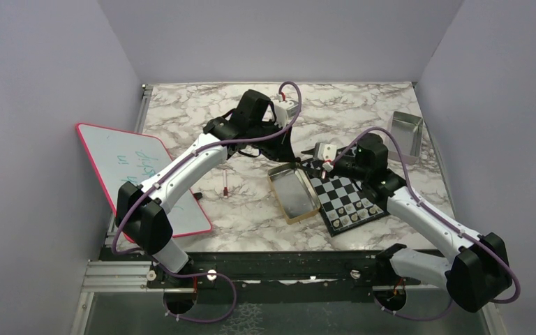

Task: Set up the chess pieces on the board
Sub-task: Place the chess piece on the chessboard.

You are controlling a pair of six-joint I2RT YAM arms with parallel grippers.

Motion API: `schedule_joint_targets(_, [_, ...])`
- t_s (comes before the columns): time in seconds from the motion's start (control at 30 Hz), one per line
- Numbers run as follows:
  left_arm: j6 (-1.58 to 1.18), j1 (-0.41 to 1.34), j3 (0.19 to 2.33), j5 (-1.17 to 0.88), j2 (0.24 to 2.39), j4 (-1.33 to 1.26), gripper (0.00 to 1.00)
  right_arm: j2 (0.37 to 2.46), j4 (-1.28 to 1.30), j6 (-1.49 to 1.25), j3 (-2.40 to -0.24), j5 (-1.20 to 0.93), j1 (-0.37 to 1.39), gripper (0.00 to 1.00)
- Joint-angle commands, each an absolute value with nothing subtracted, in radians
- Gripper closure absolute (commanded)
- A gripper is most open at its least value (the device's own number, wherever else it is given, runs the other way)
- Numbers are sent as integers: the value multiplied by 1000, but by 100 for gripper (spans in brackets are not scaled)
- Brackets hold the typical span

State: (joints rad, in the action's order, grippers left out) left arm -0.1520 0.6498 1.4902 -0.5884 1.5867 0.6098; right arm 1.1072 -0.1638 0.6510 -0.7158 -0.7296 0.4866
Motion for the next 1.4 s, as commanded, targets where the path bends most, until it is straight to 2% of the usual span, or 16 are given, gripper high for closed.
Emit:
schedule_joint_targets(0.0, [-159,653,1506,-645,1550,609,97,1121,-170,719,-729,-682,517,54])
schedule_joint_targets(0.43, [-216,653,1497,-613,1548,522,95,1132,-206,652,-692,-669,537,78])
schedule_joint_targets(0.77, [-338,653,1403,-545,1505,281,95,1136,-356,444,-647,-629,541,86])
schedule_joint_targets(1.07, [-329,655,1350,-454,1496,220,95,1156,-461,250,-608,-575,541,89])
schedule_joint_targets(1.23, [-333,655,1338,-447,1510,187,96,1145,-467,229,-578,-545,541,88])
schedule_joint_targets(1.27, [-332,656,1339,-451,1515,183,97,1140,-465,223,-576,-538,540,86])
schedule_joint_targets(1.37, [-323,658,1346,-460,1531,184,99,1119,-461,193,-567,-518,541,68])
